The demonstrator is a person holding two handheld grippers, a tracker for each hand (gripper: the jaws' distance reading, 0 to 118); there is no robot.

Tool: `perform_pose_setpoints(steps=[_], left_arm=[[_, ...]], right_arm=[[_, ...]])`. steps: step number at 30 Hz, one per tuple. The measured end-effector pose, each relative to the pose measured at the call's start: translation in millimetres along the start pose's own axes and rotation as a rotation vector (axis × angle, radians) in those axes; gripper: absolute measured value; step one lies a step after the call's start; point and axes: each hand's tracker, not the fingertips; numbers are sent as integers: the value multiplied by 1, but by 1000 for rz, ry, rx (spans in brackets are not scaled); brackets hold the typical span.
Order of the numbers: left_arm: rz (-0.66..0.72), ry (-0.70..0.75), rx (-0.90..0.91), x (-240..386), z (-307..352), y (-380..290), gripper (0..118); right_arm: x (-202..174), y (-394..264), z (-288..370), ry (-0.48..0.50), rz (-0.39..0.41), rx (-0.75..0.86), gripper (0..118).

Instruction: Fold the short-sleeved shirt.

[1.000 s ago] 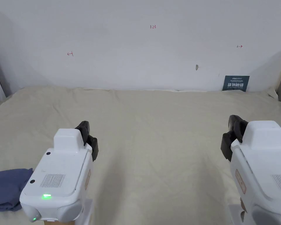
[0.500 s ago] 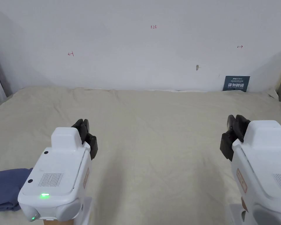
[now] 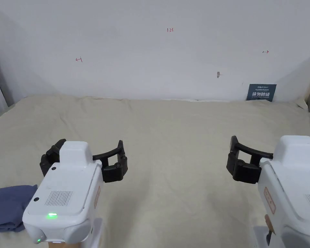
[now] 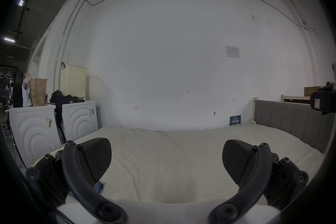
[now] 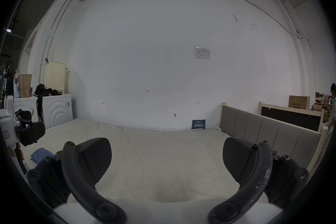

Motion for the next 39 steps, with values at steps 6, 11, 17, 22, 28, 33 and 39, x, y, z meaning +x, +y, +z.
perform_pose_setpoints(steps=[6, 11, 17, 22, 28, 33, 39], left_arm=[[0, 10, 7, 0, 1, 1, 118], [5, 11, 12, -1, 2, 3, 118], [7, 6, 15, -3, 4, 3, 118], [5, 11, 20, -3, 4, 4, 118], [11, 13, 16, -3, 4, 4, 118], [12, 15, 17, -5, 4, 4, 118], [10, 16, 16, -5, 4, 4, 118]], right_arm=[[1, 0, -1, -3, -5, -5, 118], [-1, 0, 0, -14, 2, -4, 118], [-2, 1, 0, -8, -2, -2, 118], [-3, 1, 1, -7, 2, -2, 118], [-4, 0, 1, -1, -1, -5, 118], [-4, 0, 1, 0, 0, -5, 118], [-5, 1, 1, -1, 2, -2, 118]])
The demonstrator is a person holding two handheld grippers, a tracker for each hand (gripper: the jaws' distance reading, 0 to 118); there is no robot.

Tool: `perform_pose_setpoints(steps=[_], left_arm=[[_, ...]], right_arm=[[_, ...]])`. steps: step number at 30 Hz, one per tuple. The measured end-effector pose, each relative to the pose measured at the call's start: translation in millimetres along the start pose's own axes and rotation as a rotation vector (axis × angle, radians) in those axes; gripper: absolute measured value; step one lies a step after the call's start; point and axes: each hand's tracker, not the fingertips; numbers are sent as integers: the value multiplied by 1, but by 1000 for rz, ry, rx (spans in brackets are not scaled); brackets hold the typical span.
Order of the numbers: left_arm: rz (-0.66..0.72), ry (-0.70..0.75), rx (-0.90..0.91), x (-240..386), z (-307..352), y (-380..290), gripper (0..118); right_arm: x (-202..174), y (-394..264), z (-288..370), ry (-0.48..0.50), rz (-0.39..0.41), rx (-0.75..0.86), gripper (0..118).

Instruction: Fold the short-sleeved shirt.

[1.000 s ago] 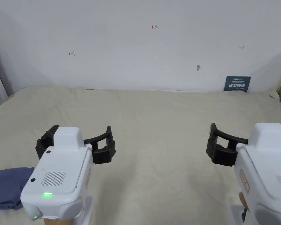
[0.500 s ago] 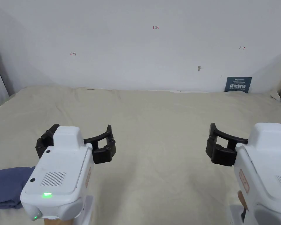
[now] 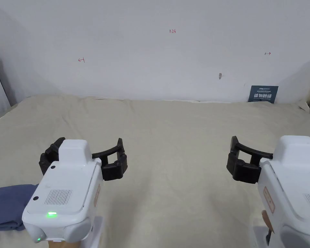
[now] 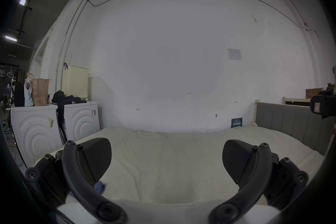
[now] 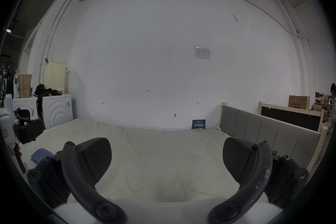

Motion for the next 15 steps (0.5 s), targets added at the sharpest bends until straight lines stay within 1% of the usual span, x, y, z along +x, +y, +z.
perform_pose_setpoints(steps=[15], left_arm=[[9, -2, -3, -1, -1, 1, 118]], right_arm=[[1, 1, 0, 5, -7, -3, 118]])
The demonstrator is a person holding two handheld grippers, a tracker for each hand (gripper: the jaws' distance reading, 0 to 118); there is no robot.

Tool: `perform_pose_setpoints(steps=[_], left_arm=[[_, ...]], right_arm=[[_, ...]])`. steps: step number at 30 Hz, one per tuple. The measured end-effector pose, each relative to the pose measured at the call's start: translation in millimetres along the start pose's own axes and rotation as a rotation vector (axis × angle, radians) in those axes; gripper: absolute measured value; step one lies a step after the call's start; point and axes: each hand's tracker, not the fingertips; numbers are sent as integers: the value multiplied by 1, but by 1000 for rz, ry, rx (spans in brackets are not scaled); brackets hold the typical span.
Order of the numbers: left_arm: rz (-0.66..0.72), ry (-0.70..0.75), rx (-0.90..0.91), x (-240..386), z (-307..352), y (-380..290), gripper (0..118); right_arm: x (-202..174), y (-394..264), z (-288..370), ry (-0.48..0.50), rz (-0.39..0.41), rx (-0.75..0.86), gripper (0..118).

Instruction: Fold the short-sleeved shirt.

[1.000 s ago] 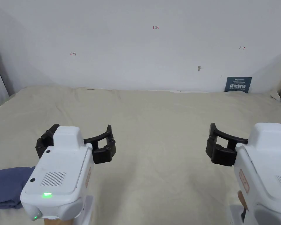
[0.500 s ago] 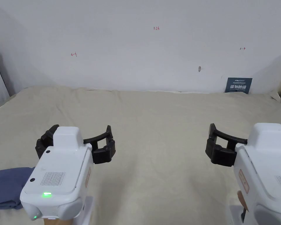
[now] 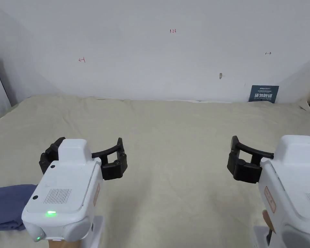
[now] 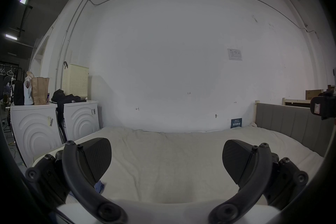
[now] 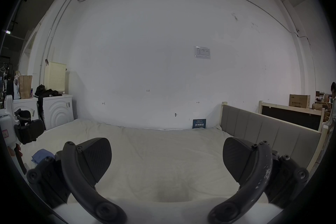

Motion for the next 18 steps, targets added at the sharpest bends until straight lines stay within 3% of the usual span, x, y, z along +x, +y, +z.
perform_pose_setpoints(steps=[13, 18], left_arm=[[-4, -4, -1, -3, 0, 2, 118], [-4, -5, -1, -5, 1, 3, 118]], right_arm=[[0, 5, -5, 3, -31, -63, 118], [-3, 18, -14, -63, -111, -288, 118]])
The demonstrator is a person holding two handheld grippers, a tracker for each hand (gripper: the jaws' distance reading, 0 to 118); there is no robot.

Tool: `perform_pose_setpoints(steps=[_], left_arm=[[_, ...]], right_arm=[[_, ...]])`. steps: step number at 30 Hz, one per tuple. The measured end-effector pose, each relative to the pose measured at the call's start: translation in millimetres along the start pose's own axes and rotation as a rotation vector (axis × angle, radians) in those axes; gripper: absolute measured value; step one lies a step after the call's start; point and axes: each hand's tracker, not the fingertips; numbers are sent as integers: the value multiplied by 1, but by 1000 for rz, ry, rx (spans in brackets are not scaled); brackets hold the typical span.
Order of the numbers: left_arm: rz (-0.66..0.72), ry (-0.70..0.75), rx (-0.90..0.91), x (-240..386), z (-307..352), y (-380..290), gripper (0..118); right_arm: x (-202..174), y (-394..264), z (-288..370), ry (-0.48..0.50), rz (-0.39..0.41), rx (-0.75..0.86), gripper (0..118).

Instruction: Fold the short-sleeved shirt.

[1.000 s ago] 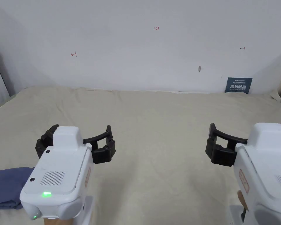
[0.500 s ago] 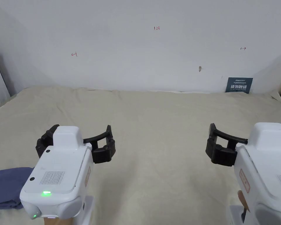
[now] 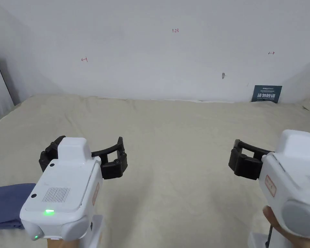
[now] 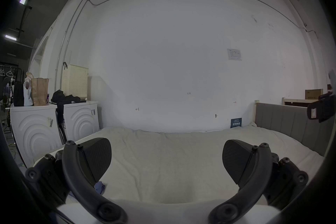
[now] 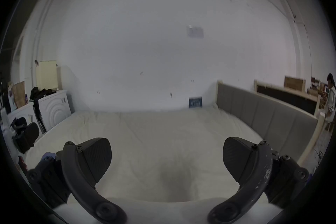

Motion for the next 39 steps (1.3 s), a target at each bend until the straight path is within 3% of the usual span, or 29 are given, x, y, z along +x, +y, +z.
perform_pose_setpoints(steps=[4, 6, 15, 20, 25, 39], left_arm=[[6, -1, 2, -2, 0, 1, 118], [11, 0, 8, -2, 1, 1, 118], [14, 2, 8, -3, 0, 2, 118], [13, 2, 7, -3, -1, 1, 118], [10, 2, 3, -3, -1, 0, 118], [6, 1, 13, -4, 0, 0, 118]], right_arm=[[-5, 13, -3, -100, -65, -207, 118], [-5, 14, -3, -80, -63, -234, 118], [-13, 14, 4, -40, -50, -181, 118], [-19, 11, 4, -50, 61, -127, 118], [-21, 7, 2, -89, 25, -109, 118], [-7, -27, 2, -17, 120, 370, 118]])
